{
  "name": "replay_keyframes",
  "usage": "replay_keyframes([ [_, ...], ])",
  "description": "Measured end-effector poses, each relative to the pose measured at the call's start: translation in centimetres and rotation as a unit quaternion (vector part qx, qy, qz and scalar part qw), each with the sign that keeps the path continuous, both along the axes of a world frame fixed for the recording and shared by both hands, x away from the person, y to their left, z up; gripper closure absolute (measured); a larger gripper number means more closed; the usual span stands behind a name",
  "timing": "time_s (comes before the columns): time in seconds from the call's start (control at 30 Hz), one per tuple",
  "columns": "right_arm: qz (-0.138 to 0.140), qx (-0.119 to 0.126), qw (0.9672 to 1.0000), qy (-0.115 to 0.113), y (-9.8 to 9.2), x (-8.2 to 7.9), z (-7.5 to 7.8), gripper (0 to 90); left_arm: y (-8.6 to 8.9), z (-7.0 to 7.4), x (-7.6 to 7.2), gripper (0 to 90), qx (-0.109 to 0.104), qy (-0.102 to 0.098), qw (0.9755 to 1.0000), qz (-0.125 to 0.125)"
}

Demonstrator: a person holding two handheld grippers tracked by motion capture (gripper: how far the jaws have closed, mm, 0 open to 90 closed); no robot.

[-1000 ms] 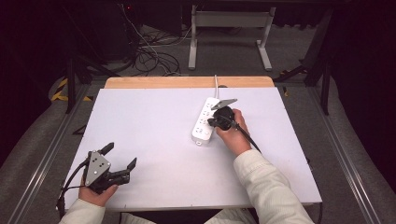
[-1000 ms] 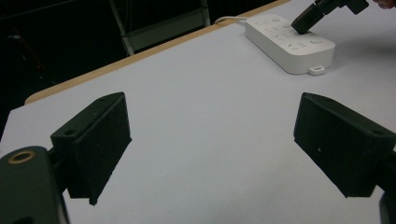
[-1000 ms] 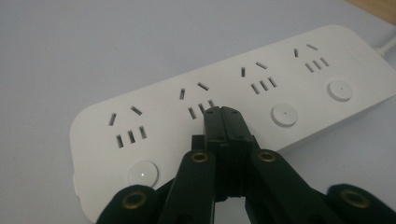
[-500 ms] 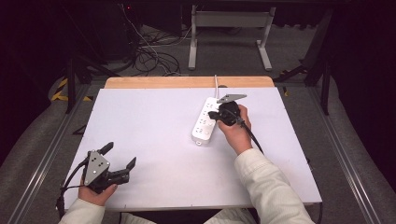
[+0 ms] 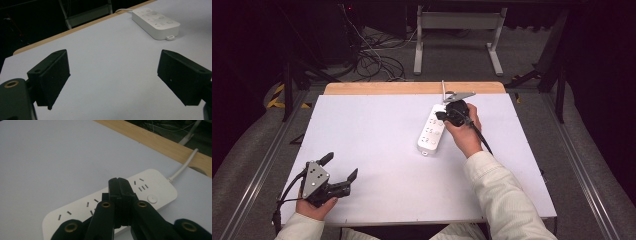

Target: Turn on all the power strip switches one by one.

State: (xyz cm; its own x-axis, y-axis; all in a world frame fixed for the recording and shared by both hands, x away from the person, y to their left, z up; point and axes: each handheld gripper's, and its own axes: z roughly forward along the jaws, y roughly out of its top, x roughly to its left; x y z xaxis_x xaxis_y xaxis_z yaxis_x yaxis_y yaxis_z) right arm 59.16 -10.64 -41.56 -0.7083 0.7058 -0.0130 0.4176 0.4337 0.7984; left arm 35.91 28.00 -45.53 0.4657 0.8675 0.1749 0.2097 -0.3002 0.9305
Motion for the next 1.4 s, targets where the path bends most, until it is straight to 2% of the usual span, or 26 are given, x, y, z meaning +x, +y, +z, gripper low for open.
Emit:
replay_keyframes([
  [0.3, -0.016, -0.018, 0.9996, 0.012, -0.3, 1.4, -1.6, 90.0, 0.0, 0.0, 0.0, 11.3, -0.001, 0.002, 1.0, 0.0],
  [0.7, -0.016, -0.041, 0.9988, 0.021, -0.1, 2.2, -3.1, 90.0, 0.1, 0.0, 0.0, 11.3, -0.001, 0.0, 1.0, 0.0],
  [1.2, -0.014, -0.055, 0.998, 0.029, 0.1, 2.2, -3.6, 90.0, 0.1, 0.0, 0.0, 11.4, 0.001, -0.001, 1.0, 0.001],
  [1.4, -0.014, -0.052, 0.9982, 0.026, 0.1, 2.1, -3.7, 90.0, 0.0, 0.0, 0.0, 11.3, 0.002, -0.002, 1.0, 0.001],
])
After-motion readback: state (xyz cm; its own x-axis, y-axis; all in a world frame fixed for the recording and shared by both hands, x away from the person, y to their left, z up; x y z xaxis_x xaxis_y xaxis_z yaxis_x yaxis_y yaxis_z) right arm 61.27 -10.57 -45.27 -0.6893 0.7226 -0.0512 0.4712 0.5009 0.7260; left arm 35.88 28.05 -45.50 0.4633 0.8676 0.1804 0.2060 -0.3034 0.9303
